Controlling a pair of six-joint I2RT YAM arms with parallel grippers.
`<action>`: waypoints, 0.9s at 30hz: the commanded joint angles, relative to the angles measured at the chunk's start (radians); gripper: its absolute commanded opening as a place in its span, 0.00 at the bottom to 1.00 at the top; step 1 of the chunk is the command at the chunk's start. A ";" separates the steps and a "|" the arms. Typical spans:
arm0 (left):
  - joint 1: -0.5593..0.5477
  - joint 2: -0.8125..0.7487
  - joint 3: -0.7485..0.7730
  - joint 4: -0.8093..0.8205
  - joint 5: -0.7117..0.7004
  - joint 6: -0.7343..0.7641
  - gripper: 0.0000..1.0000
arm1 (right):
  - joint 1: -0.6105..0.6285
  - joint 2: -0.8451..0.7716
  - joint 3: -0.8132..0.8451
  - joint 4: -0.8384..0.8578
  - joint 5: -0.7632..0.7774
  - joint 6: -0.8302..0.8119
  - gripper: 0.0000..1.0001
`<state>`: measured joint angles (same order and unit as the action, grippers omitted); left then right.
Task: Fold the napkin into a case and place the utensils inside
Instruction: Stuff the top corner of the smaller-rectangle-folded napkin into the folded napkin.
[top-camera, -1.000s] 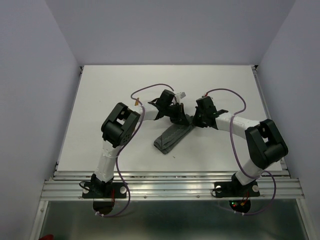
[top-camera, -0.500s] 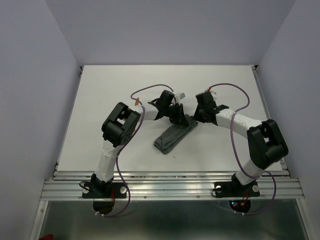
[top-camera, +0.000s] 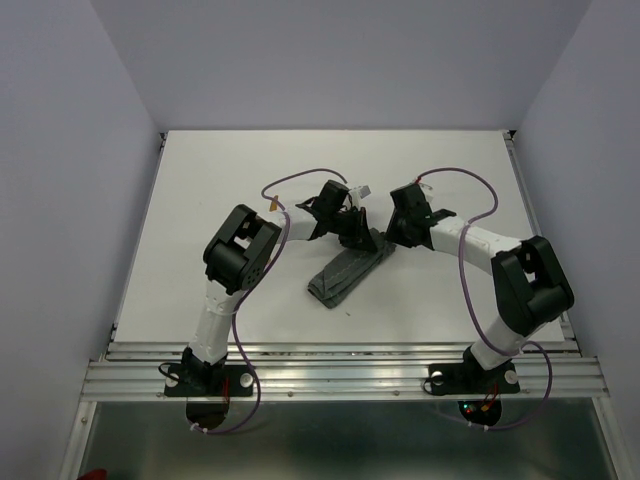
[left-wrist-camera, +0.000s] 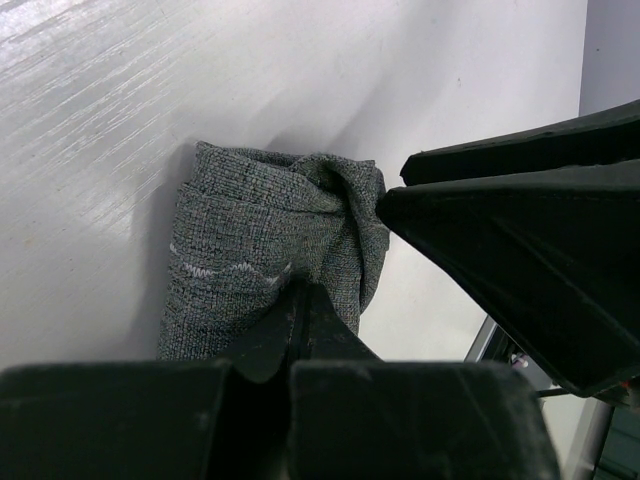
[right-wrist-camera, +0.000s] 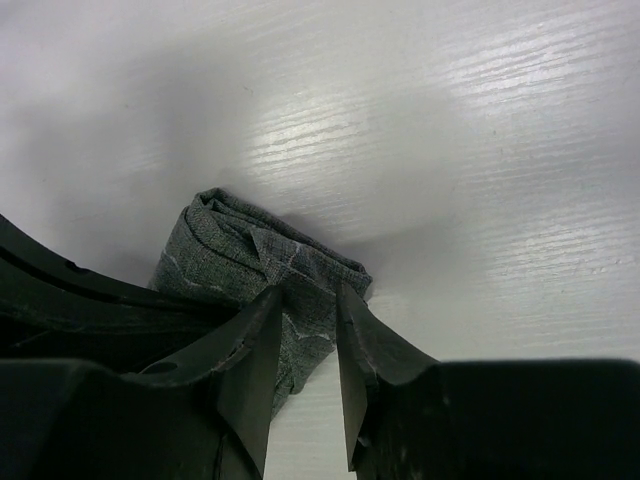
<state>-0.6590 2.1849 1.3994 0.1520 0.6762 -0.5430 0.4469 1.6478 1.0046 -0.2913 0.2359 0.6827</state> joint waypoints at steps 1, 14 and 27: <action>-0.007 0.007 0.015 -0.015 0.002 0.023 0.00 | 0.004 -0.057 0.002 0.010 0.016 0.011 0.34; -0.007 -0.080 0.032 -0.054 -0.010 0.041 0.00 | 0.004 -0.063 -0.027 0.046 -0.052 -0.017 0.34; 0.029 -0.091 0.090 -0.094 -0.047 0.052 0.00 | 0.004 0.003 -0.018 0.041 -0.070 -0.028 0.27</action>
<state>-0.6453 2.1624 1.4433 0.0727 0.6369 -0.5129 0.4469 1.6432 0.9806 -0.2771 0.1749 0.6693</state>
